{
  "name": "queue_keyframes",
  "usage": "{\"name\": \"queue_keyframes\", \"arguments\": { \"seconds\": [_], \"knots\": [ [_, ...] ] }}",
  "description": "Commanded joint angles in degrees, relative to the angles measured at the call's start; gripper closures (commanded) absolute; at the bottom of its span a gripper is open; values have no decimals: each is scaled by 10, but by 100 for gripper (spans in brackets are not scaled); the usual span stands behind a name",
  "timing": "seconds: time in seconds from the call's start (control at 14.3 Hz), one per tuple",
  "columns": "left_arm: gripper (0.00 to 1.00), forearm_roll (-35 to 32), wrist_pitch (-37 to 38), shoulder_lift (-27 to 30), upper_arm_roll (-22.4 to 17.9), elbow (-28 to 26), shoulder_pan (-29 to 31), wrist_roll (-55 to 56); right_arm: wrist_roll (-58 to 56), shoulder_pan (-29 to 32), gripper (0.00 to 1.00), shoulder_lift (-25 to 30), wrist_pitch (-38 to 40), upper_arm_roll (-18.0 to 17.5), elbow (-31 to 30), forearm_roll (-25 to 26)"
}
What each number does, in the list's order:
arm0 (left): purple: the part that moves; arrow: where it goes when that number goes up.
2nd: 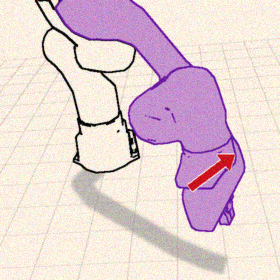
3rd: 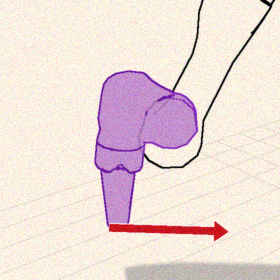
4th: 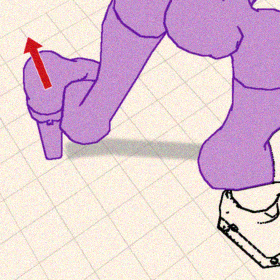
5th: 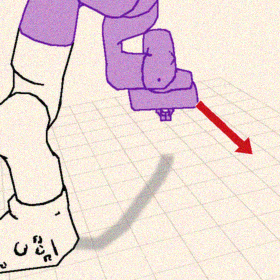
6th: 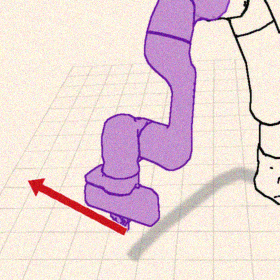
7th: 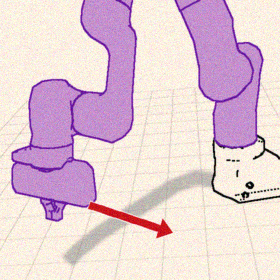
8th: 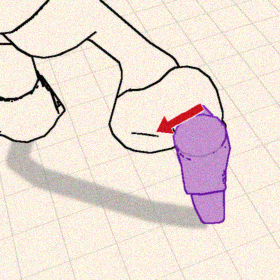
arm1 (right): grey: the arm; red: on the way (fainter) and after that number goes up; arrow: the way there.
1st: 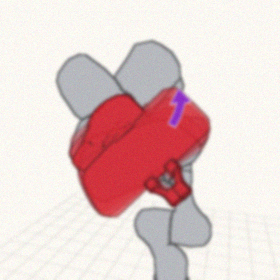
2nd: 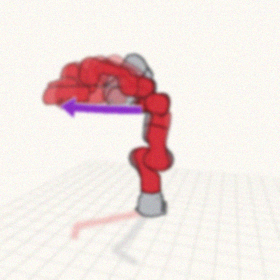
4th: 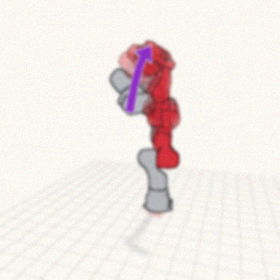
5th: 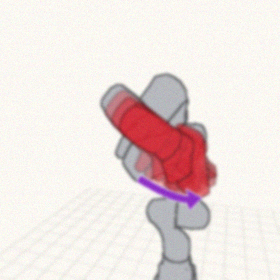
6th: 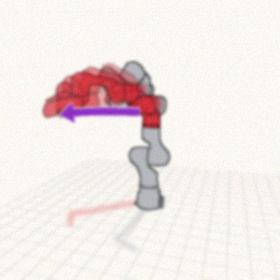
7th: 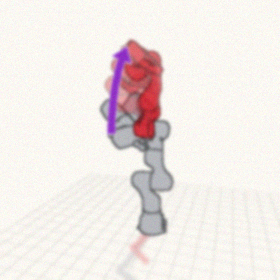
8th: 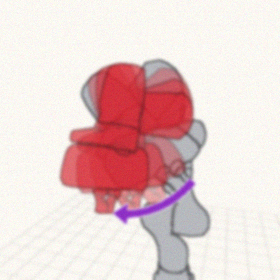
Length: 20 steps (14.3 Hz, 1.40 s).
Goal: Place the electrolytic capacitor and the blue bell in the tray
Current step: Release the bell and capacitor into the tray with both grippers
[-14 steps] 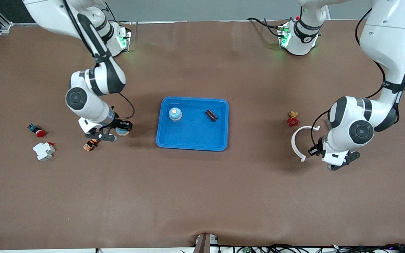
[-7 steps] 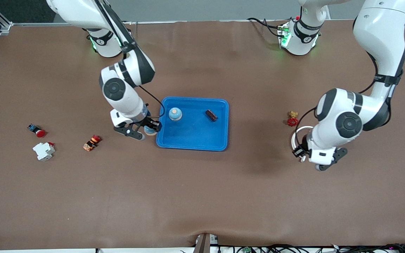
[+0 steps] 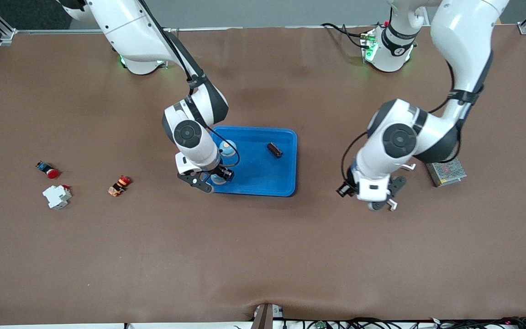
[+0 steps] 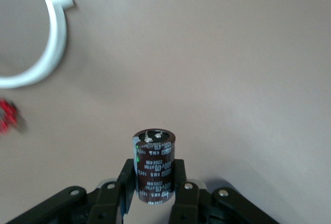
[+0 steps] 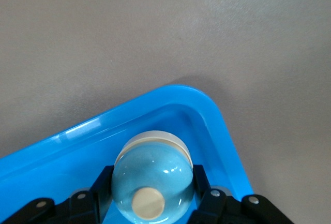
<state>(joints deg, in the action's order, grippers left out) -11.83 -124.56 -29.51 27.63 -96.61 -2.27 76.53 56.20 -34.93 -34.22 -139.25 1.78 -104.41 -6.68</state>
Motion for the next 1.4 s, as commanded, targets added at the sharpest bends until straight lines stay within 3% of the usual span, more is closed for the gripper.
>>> {"name": "queue_keyframes", "arguments": {
  "seconds": [0.0,0.49,0.98,1.05,1.12,1.33],
  "knots": [
    [100,3,12,-49,0,63,-40,59,14,-11,100,-6,6,5,13,-1],
    [100,0,5,-70,-7,77,-124,164,26,-26,100,-17,-1,6,7,0],
    [100,4,-27,-127,-7,77,-161,260,24,-25,100,-22,-38,7,-21,7],
    [100,1,-43,-135,-7,77,-164,273,24,-24,85,-22,-38,7,-21,7],
    [100,1,-57,-146,-7,77,-171,282,28,-24,1,-22,-36,7,-19,5],
    [100,0,-71,-160,-8,77,-179,292,26,-22,0,-7,-18,8,-14,4]
  ]
}}
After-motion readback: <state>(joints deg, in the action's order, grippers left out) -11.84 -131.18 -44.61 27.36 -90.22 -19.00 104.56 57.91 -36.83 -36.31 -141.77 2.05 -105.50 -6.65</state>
